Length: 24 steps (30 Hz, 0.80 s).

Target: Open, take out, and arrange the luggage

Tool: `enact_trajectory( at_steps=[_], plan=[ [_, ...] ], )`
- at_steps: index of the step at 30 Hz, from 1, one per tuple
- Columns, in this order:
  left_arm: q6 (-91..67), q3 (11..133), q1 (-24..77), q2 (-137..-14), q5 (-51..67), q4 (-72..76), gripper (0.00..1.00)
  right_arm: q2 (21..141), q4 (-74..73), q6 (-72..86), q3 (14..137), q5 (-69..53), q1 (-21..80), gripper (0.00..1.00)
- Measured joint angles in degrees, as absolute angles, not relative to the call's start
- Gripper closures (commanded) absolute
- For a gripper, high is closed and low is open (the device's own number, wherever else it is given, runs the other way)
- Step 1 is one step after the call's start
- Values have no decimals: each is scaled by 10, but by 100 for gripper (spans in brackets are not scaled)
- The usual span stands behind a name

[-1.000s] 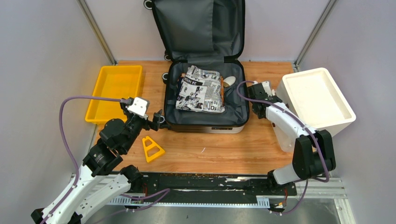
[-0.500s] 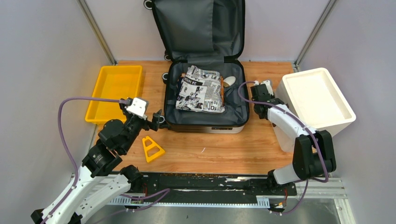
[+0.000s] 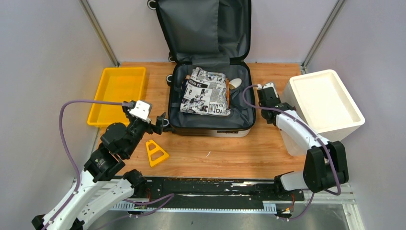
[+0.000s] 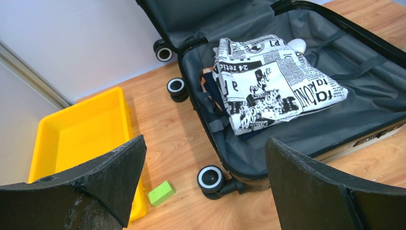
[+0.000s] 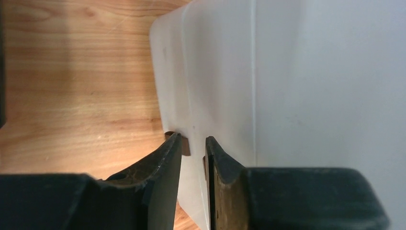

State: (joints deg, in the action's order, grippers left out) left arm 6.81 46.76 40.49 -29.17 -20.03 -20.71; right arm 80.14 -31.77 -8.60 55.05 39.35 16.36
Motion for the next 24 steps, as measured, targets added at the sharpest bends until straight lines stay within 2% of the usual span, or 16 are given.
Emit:
enact_trajectory(
  at_steps=[10,14,16,24],
  plan=[
    [68,468,405,-292,-200,-207,0,796,-358,-189,493,315,191,71],
    [68,468,405,-291,-200,-207,0,814,-362,-225,473,325,194,69],
    [68,468,405,-291,-200,-207,0,814,-357,-237,473,334,194,63],
    [68,468,405,-288,-200,-207,0,841,-331,-265,462,370,194,63]
  ],
)
